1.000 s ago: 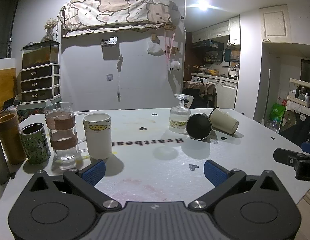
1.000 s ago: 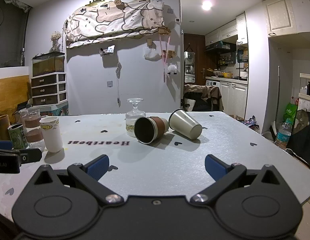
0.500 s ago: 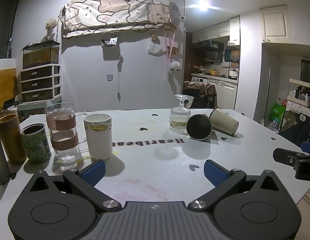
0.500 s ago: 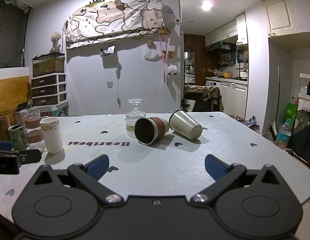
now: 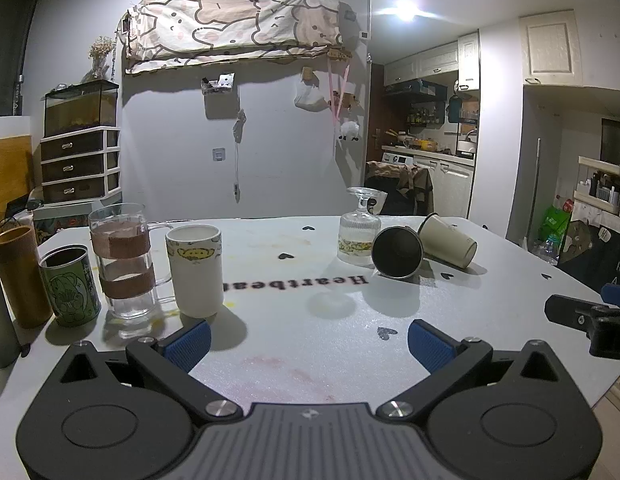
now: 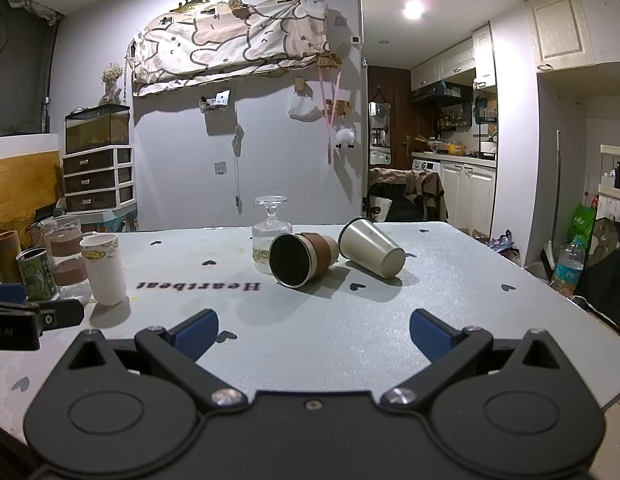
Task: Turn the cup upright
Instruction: 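Reach the right gripper to the upside-down ribbed glass and grasp its base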
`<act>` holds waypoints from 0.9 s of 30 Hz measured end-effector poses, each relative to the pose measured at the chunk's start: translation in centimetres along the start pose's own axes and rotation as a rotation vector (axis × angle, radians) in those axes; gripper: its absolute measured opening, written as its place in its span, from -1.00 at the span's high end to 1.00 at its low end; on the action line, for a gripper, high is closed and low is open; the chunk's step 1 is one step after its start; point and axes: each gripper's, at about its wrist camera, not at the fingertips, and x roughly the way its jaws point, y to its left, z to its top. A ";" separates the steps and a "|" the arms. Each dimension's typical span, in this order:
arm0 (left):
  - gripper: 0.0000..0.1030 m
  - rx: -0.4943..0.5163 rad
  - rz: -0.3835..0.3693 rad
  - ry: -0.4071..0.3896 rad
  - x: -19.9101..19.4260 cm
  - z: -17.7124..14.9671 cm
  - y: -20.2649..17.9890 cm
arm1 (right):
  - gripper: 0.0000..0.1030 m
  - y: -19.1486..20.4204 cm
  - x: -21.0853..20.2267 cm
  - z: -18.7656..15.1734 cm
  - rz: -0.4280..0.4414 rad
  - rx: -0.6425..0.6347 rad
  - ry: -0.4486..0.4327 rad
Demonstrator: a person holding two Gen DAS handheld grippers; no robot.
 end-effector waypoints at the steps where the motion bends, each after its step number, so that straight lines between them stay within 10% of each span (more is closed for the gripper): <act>1: -1.00 0.001 0.001 0.000 0.0 0.0 0.0 | -1.00 0.1 0.0 0.0 0.001 -0.001 0.001; 12: -1.00 -0.014 0.007 -0.003 0.1 -0.9 0.7 | -1.00 0.3 1.6 1.9 0.012 -0.009 0.004; 27: -1.00 -0.057 0.104 -0.006 -0.4 -2.9 5.5 | -1.00 3.8 18.6 14.3 0.094 0.022 0.080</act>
